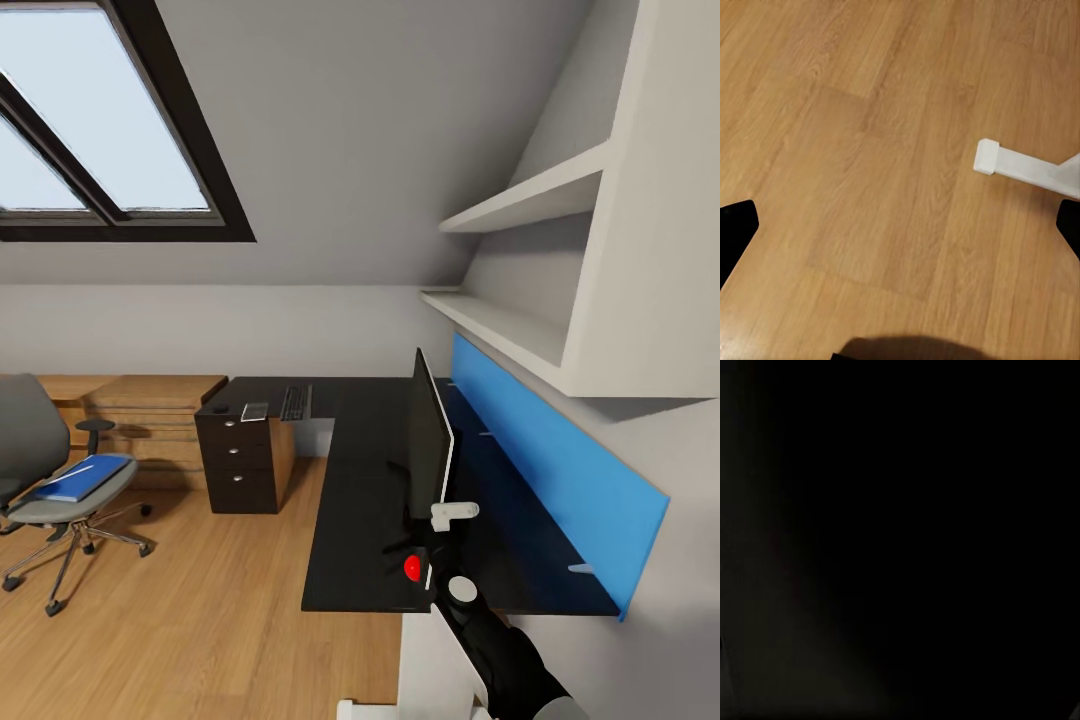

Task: In the bedroom, organize the workspace by keeping the computer under the desk, ensuring the monitor is on the desk, placing the keyboard on the desk next to the monitor, placing the mouse on the desk next to the keyboard, moving the folder from the swivel chair onto the desk next to the mouse, stacking the notebook on top of the folder with the pen on top of the notebook, and positioning the swivel chair next to the desk.

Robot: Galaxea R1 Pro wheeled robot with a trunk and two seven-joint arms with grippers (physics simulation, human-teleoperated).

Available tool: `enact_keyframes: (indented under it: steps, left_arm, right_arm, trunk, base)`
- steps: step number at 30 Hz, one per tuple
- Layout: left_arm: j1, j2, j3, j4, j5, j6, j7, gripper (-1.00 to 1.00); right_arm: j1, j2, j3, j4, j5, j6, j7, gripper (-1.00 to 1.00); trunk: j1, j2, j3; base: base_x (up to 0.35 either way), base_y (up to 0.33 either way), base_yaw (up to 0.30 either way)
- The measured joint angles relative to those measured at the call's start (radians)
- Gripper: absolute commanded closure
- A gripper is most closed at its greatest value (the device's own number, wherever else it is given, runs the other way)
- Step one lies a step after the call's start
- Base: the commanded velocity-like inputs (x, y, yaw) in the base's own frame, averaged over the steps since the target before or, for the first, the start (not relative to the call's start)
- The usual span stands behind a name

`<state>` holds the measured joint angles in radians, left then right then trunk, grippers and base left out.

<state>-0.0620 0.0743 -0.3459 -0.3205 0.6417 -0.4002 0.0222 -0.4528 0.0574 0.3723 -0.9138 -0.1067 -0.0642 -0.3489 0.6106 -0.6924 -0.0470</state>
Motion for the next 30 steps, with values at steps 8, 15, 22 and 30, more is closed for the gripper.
enact_keyframes:
  steps: [8,15,22,30]
  left_arm:
    - [0.0,0.0,0.0,0.0,0.0,0.0,0.0,-1.0]
    - [0.0,0.0,0.001,0.0,0.0,-0.001,0.0,-1.0]
    - [0.0,0.0,0.001,0.0,0.0,-0.001,0.0,-1.0]
    - [0.0,0.0,0.001,0.0,0.0,-0.001,0.0,-1.0]
  right_arm:
    - [0.0,0.0,0.0,0.0,-0.002,0.0,0.0,-1.0]
    - [0.0,0.0,0.0,0.0,-0.002,0.0,0.0,-1.0]
    - [0.0,0.0,0.0,0.0,-0.002,0.0,0.0,-1.0]
    - [0.0,0.0,0.0,0.0,-0.002,0.0,0.0,-1.0]
  trunk:
    - [0.0,0.0,0.0]
    - [0.0,0.0,0.0]
    - [0.0,0.0,0.0]
    - [0.0,0.0,0.0]
  base:
    - [0.0,-0.023,0.0]
    - [0.0,-0.022,0.0]
    - [0.0,-0.003,0.0]
    - [0.0,-0.017,0.0]
